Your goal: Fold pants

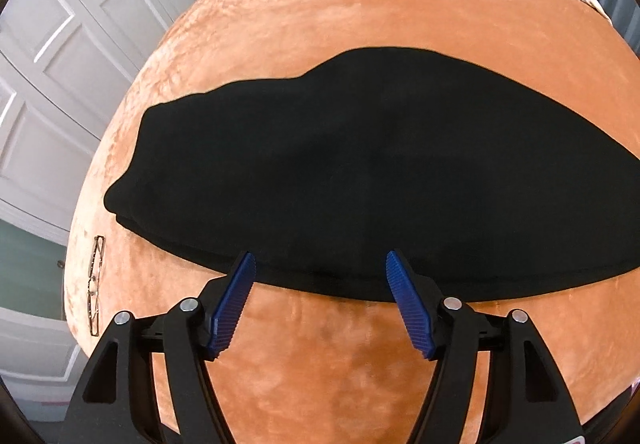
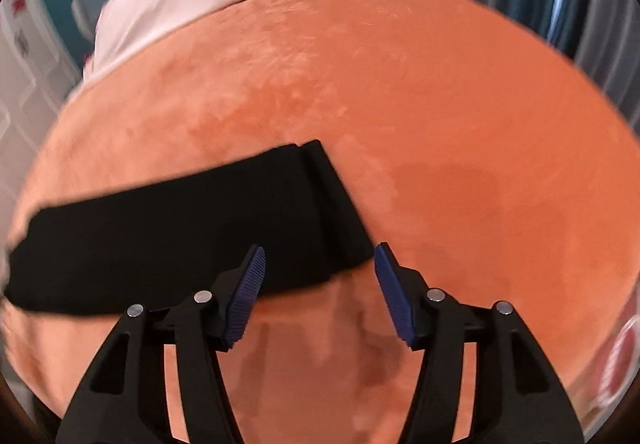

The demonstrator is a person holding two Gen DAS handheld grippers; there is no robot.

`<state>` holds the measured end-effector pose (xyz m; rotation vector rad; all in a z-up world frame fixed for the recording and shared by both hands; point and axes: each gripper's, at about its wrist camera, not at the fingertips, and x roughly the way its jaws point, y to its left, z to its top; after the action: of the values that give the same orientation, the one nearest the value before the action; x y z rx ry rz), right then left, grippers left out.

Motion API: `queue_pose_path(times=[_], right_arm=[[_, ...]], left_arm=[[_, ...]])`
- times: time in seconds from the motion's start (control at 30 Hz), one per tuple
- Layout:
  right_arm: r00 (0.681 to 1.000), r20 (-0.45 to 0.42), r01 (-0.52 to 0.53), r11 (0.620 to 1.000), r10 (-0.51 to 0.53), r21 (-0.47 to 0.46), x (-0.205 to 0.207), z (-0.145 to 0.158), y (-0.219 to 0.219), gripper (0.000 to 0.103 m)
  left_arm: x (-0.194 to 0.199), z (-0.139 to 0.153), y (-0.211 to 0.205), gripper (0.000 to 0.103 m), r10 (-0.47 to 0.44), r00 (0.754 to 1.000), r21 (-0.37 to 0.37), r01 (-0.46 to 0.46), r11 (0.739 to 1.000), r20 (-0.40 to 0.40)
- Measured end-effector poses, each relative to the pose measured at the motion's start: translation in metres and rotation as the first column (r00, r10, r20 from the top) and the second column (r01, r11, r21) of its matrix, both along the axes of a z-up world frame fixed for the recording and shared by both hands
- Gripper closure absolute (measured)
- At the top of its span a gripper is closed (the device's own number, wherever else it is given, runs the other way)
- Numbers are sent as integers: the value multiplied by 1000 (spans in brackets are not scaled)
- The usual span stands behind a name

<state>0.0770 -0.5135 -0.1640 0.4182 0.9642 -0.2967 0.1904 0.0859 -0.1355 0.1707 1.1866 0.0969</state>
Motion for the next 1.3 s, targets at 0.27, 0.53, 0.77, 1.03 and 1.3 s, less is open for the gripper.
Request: queue_pose_path(times=[0.27, 0.53, 0.77, 1.03, 1.3], right_arm=[[997, -77, -1, 1000, 0, -14, 42, -30, 9, 61], [998, 15, -61, 985, 64, -160, 46, 42, 15, 94], [981, -194, -56, 960, 1, -275, 55, -31, 9, 85], [999, -1, 36, 941, -39, -335, 8, 31, 93, 71], [984, -31, -178, 960, 176, -215, 1, 21, 221, 68]], left_arm=[[-8, 1, 3, 31, 6, 1000, 5, -6, 1000, 7], [-6, 3, 23, 27, 51, 998, 37, -52, 998, 21], [-9, -19, 53, 27, 134, 991, 22, -133, 991, -27], [-16, -15, 112, 27, 250, 968, -36, -249, 968, 18], [30, -8, 154, 27, 255, 963, 4, -256, 967, 89]])
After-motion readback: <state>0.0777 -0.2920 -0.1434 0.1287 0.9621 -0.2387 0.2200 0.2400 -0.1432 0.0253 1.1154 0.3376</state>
